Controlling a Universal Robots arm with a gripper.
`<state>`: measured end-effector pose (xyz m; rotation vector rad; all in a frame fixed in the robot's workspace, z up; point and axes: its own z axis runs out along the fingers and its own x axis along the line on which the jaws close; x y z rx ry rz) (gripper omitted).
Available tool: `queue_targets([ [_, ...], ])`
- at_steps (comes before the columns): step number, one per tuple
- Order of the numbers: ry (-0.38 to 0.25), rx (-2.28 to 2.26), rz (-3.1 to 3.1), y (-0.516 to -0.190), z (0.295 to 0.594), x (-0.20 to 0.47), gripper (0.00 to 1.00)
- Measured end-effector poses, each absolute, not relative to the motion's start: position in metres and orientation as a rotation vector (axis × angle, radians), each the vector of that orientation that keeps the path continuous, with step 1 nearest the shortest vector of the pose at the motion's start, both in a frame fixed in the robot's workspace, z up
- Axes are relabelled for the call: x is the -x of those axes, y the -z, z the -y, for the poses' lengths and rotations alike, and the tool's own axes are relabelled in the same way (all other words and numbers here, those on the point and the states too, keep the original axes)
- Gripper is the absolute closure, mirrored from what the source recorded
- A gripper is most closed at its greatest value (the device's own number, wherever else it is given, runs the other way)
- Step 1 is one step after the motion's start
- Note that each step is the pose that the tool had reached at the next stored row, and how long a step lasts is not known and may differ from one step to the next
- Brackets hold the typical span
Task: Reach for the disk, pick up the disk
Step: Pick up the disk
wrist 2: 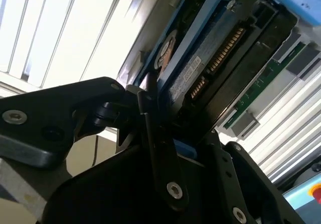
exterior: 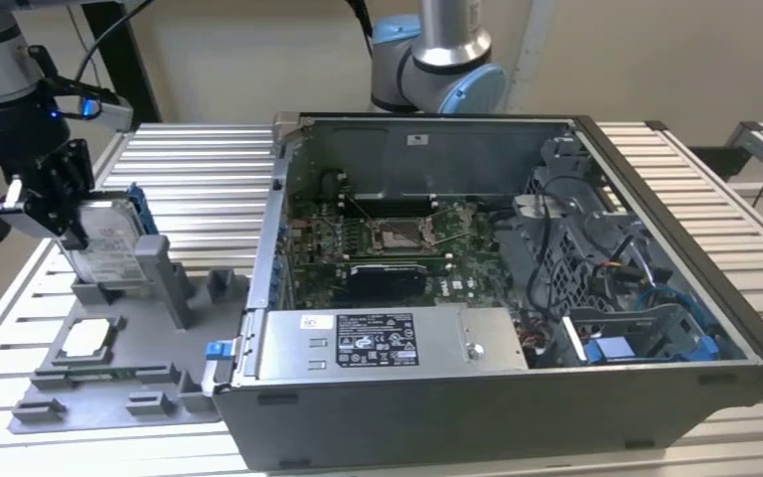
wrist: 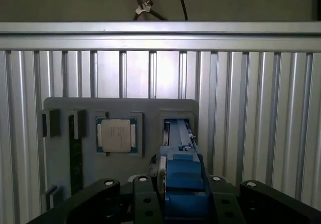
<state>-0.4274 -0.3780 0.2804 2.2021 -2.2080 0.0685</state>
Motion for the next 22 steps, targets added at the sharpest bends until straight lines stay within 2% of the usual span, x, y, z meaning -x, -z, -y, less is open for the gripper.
queue_targets([
  [22,-0.078,-2.172,2.245,-0.319,0.378,0.428,1.0],
])
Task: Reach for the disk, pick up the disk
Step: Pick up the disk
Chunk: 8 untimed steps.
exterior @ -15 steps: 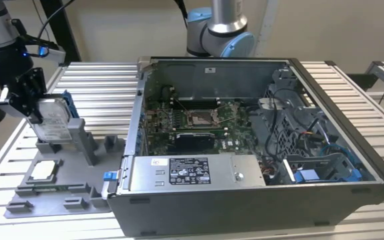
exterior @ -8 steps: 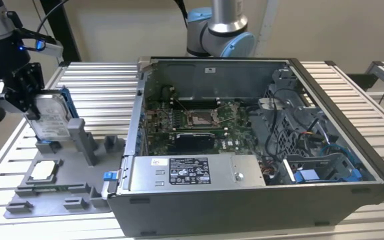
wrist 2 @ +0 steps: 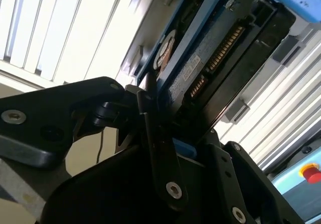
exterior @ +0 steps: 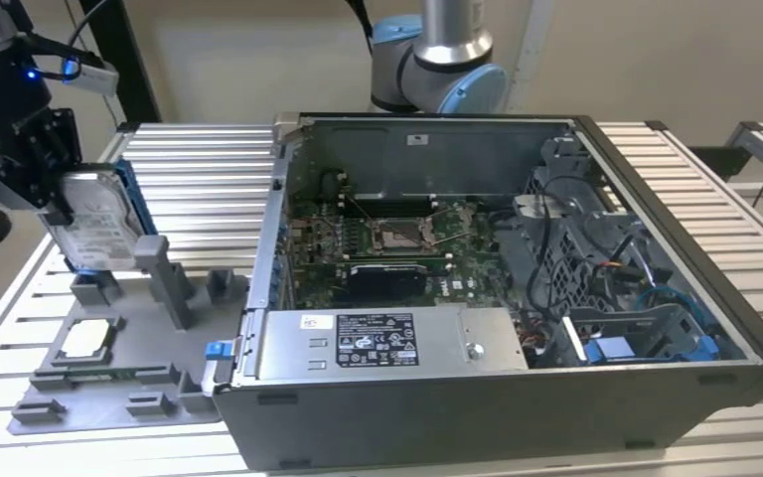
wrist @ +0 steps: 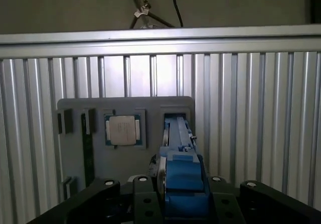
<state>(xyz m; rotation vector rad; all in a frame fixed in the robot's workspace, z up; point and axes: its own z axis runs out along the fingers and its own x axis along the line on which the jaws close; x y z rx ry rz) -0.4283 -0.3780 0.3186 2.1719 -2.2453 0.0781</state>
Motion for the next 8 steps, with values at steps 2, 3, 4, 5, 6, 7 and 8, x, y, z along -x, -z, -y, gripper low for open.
queue_targets([
  [2,-0.079,-2.172,2.246,-0.324,0.378,0.428,1.0],
  [3,-0.079,-2.172,2.246,-0.327,0.378,0.428,1.0],
  [4,-0.08,-2.172,2.246,-0.33,0.378,0.428,1.0],
  [5,-0.08,-2.172,2.246,-0.332,0.378,0.428,1.0],
  [6,-0.08,-2.172,2.246,-0.335,0.378,0.428,1.0],
  [7,-0.08,-2.172,2.245,-0.338,0.378,0.428,1.0],
  [8,-0.08,-2.172,2.245,-0.341,0.378,0.428,1.0],
])
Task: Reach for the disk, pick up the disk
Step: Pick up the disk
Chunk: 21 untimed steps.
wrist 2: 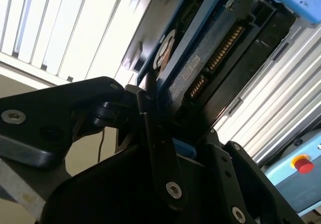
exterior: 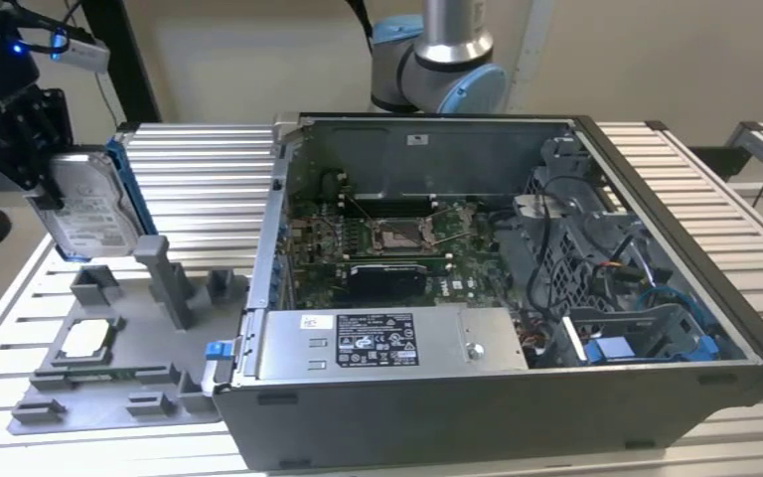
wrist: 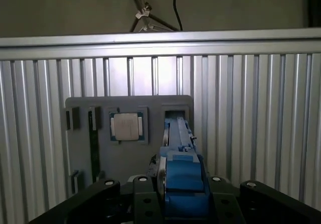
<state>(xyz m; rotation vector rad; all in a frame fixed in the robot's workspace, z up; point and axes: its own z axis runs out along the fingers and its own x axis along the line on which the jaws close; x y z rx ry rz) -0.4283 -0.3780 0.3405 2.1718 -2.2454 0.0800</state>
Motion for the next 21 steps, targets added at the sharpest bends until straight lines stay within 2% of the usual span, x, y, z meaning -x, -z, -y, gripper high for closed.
queue_targets([
  [21,-0.087,-2.17,2.244,-0.383,0.378,0.429,1.0],
])
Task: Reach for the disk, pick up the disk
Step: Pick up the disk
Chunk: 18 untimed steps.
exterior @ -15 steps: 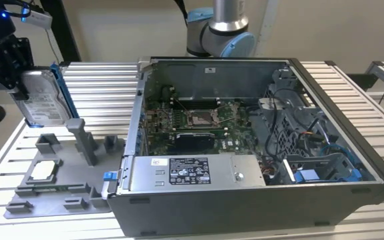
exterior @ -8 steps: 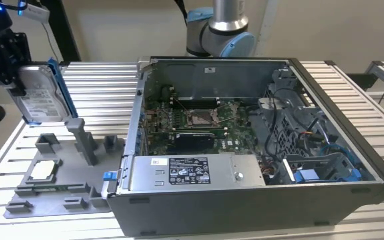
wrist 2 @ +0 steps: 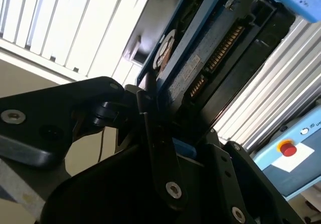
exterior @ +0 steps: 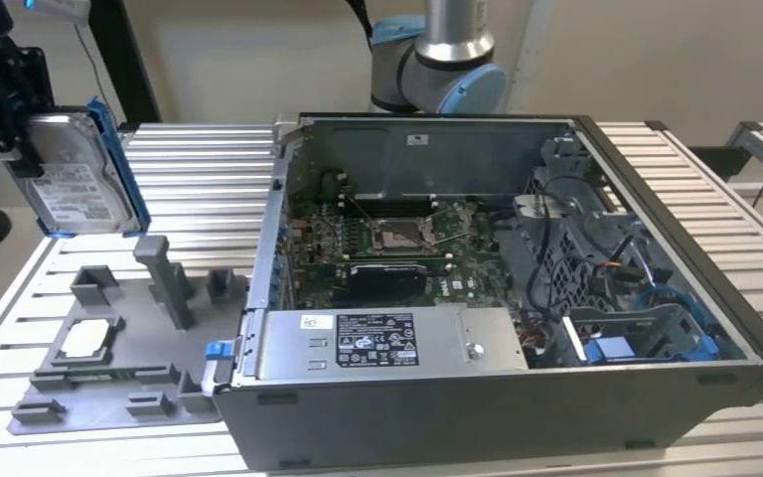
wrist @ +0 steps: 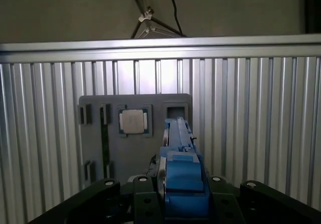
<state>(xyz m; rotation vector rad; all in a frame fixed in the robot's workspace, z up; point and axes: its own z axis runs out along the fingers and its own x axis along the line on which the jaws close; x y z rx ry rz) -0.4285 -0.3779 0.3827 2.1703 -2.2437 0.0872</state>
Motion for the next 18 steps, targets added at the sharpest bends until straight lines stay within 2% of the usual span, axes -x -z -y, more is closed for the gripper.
queue_targets([
  [18,-0.09,-2.169,2.242,-0.441,0.378,0.429,1.0],
])
